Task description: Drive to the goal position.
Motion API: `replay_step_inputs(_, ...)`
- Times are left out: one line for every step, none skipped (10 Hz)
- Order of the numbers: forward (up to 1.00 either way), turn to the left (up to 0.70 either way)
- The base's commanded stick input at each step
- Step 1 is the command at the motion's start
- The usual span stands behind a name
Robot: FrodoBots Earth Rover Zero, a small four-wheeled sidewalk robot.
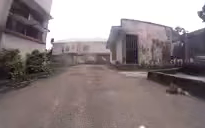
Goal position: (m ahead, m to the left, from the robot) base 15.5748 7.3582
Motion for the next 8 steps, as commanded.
replay_step_inputs(0.3,0.0)
replay_step_inputs(0.3,0.0)
replay_step_inputs(0.3,0.0)
replay_step_inputs(0.3,0.0)
replay_step_inputs(0.3,0.0)
replay_step_inputs(0.3,0.0)
replay_step_inputs(0.3,0.0)
replay_step_inputs(0.3,0.0)
